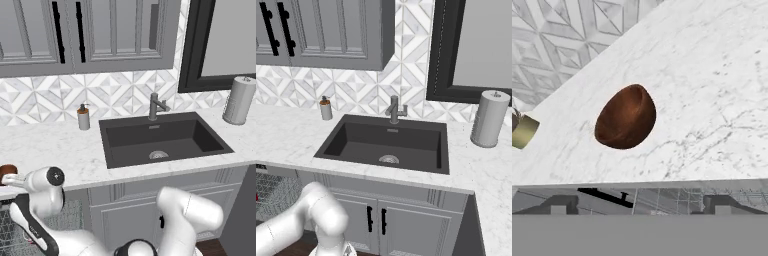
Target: Pick up the cup and bowl from the counter, place them in the dishwasher, and close the dishwasher door.
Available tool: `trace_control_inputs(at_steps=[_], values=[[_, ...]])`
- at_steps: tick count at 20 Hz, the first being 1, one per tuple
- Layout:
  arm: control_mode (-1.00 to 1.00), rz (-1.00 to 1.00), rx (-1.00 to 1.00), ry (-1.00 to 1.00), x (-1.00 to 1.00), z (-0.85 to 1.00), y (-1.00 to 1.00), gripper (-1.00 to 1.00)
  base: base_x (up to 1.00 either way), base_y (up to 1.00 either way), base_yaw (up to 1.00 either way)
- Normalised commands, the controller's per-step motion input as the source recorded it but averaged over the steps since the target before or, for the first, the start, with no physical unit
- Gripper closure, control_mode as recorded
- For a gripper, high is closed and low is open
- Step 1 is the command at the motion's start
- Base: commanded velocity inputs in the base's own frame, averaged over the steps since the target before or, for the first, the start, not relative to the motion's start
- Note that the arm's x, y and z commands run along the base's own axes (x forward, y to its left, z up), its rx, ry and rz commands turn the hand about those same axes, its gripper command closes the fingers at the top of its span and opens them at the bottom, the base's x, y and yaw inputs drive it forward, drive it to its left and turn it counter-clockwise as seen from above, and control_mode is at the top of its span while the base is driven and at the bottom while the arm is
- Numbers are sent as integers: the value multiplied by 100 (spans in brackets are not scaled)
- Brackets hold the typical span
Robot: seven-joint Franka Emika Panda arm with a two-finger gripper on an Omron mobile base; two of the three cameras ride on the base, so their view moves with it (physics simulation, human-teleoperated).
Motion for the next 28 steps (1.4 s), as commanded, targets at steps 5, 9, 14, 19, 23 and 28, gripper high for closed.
trace_control_inputs(at_steps=[5,9,14,19,23,28], values=[[-100,-3,2,17,21,95,0,-100,0,0,0],[-100,-1,-1,43,34,73,0,-100,0,0,0],[-100,0,-10,59,42,12,0,-100,0,0,0],[-100,0,-7,26,13,-37,0,-100,0,0,0],[-100,0,-4,0,0,-35,16,-100,0,0,0],[-100,0,-4,0,0,-40,16,-100,0,0,0]])
